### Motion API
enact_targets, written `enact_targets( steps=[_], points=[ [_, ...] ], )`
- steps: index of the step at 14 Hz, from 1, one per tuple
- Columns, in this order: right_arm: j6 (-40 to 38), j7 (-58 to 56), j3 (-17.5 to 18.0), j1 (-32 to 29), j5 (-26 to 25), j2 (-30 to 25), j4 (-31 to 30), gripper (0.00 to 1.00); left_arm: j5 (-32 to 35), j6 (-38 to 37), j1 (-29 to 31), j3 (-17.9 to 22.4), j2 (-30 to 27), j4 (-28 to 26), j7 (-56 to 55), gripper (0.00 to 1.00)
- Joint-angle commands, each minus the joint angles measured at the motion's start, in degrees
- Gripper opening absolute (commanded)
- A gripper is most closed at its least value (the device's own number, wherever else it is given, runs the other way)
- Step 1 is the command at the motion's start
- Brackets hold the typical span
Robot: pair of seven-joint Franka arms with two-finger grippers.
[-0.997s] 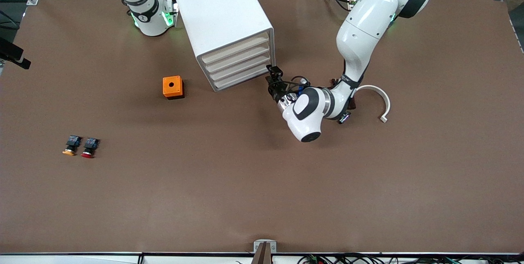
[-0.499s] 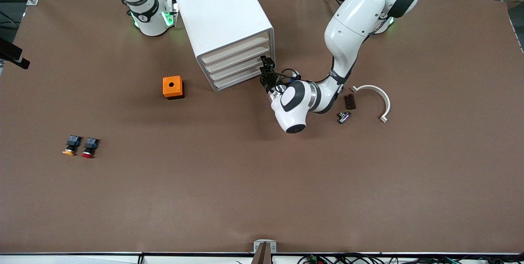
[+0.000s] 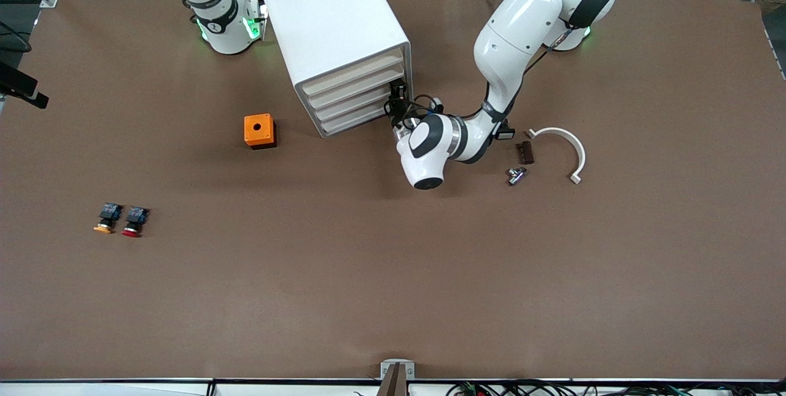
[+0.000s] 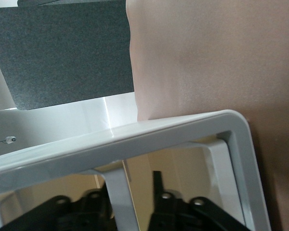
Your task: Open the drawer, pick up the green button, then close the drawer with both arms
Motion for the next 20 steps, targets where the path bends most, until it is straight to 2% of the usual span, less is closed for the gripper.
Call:
enact_targets(
  steps=[1, 6, 12, 14, 20],
  points=[
    [0.0, -0.5, 0.1, -0.9, -0.2, 1.7, 0.7, 1.0, -1.1, -1.0, 0.0, -0.1, 0.8, 1.0, -1.2, 0.21],
    [0.3, -0.3, 0.1, -1.0, -1.4, 3.1, 0.7, 1.0, -2.0, -0.9, 0.7, 0.0, 0.7, 1.2, -0.8, 0.11],
    [0.7, -0.5, 0.1, -1.4, -2.7, 8.2, 1.6, 1.0, -3.4, -0.8, 2.2, 0.6, 0.7, 1.5, -0.8, 0.11],
    [1.0, -0.5, 0.1, -1.3, -5.2, 10.7, 1.7, 1.0, -3.5, -0.3, 3.7, 0.6, 0.6, 2.0, -1.1, 0.12],
    [3.0, 0.4, 0.1, -1.0, -5.1, 11.4, 1.6, 1.0, -4.9, 1.2, 8.6, 0.7, 0.7, 4.1, -1.2, 0.14]
  ],
)
